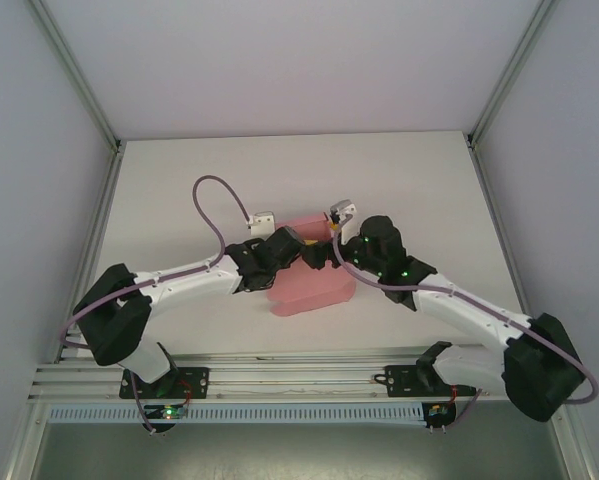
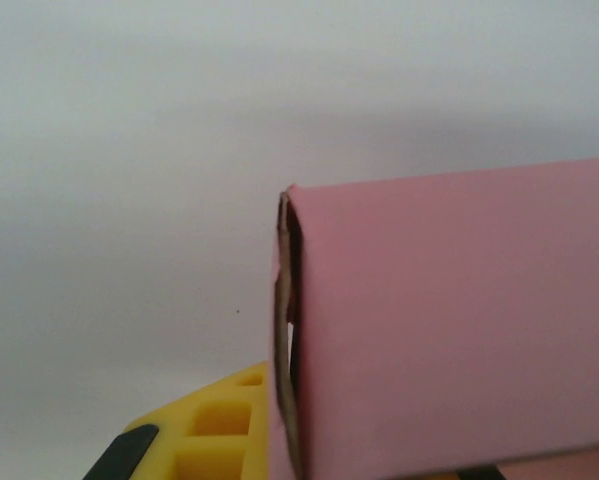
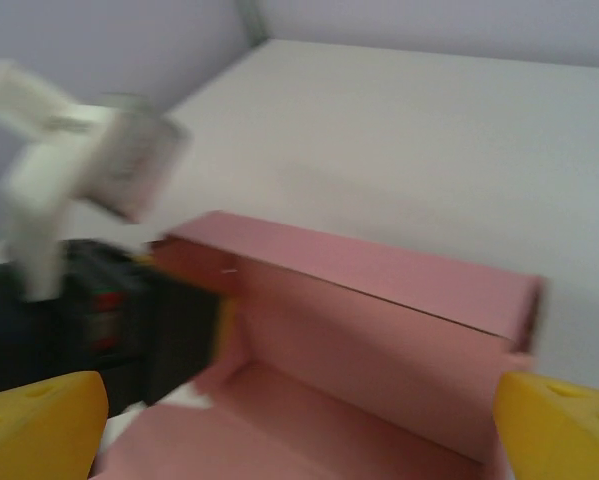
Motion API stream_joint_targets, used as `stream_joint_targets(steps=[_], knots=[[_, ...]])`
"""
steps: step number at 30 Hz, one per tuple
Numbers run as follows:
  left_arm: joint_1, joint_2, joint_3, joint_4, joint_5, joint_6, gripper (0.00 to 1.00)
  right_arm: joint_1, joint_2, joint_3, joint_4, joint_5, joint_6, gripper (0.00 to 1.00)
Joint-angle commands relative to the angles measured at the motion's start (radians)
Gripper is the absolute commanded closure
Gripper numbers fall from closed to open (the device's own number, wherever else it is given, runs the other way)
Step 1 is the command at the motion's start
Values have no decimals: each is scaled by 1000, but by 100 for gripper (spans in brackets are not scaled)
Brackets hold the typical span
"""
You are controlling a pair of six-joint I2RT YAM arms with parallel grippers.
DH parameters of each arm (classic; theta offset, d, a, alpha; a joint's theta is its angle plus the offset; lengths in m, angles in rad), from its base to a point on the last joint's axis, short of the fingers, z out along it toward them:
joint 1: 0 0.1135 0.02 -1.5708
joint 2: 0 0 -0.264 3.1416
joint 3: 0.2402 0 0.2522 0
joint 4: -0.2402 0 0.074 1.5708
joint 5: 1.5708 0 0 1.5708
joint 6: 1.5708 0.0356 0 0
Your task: Assemble paper box
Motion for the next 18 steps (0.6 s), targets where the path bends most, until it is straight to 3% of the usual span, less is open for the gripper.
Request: stream_joint_targets(steps=[1, 9, 12, 15, 18], knots=[[40, -60, 18, -21, -9, 177, 100, -1, -101, -14, -63, -86, 26, 2], [236, -124, 149, -169, 356, 578, 100, -92, -434, -118, -297, 289, 127, 2], [263, -145, 203, -219, 382, 788, 100, -139, -547, -138, -412, 361, 159, 2], [281, -150, 267, -287, 511, 1019, 100, -178, -639, -160, -479, 419, 165, 2], [282, -100, 381, -426, 560, 1160, 100, -214, -691, -177, -503, 427, 173, 2]])
